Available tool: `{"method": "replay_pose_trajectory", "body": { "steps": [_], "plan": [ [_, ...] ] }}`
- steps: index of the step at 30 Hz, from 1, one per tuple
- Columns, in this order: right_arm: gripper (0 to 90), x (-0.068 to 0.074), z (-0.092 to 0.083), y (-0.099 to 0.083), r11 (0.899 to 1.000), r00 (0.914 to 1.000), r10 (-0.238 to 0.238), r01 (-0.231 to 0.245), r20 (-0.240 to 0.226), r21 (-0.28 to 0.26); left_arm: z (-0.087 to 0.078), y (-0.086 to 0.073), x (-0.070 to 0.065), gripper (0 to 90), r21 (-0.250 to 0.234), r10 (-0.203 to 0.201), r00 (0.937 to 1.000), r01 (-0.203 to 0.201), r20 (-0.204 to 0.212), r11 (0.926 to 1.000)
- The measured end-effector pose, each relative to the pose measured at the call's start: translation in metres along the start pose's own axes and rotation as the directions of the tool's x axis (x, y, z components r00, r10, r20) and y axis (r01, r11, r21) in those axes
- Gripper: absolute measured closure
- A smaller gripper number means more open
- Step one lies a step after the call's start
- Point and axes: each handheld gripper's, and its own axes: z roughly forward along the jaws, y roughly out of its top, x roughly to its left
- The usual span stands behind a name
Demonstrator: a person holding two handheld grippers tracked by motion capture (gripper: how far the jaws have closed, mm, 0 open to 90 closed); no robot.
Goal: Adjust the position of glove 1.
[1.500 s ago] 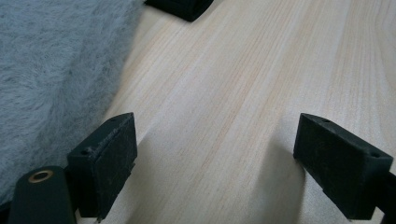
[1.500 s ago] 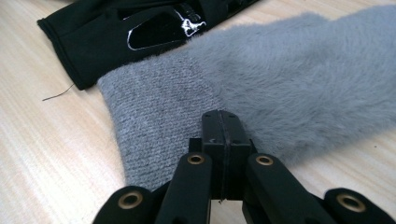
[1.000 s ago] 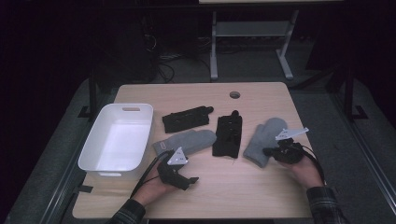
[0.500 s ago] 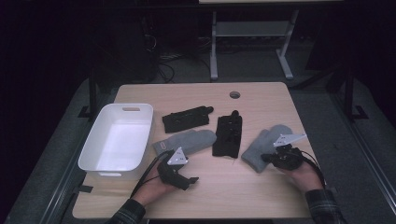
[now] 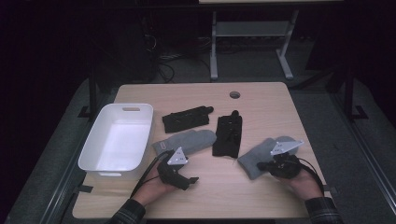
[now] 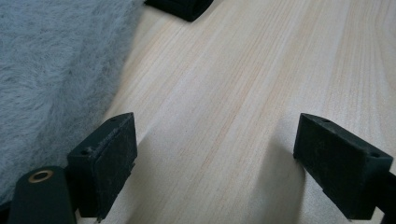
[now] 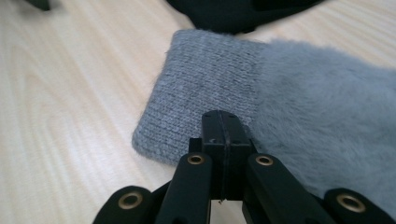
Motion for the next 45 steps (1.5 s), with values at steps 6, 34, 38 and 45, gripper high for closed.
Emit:
{"method": "replay_pose_trajectory", "body": {
  "steps": [6,34,38,45],
  "plan": [
    [90.0,0.012,0.000,-0.002,1.000,0.9991,-0.029,0.029,-0.031,0.006,-0.001,0.000,0.001,12.6,0.013,0.016,0.9999,-0.016,-0.001,0.9998],
    [90.0,0.041,0.004,0.016,0.992,0.9878,-0.125,0.121,-0.093,-0.044,0.000,0.000,0.001,12.6,0.006,0.011,0.9999,-0.011,-0.002,0.9999],
    [90.0,0.029,-0.006,0.015,0.993,0.9960,-0.089,0.088,-0.006,-0.073,0.000,0.000,0.001,12.6,0.007,0.013,0.9999,-0.013,-0.002,0.9999],
    [90.0,0.015,0.006,0.008,0.999,0.9988,-0.043,0.043,0.022,0.007,-0.001,0.000,0.000,12.6,0.010,0.008,1.0000,-0.008,-0.002,0.9999]
  ]
}}
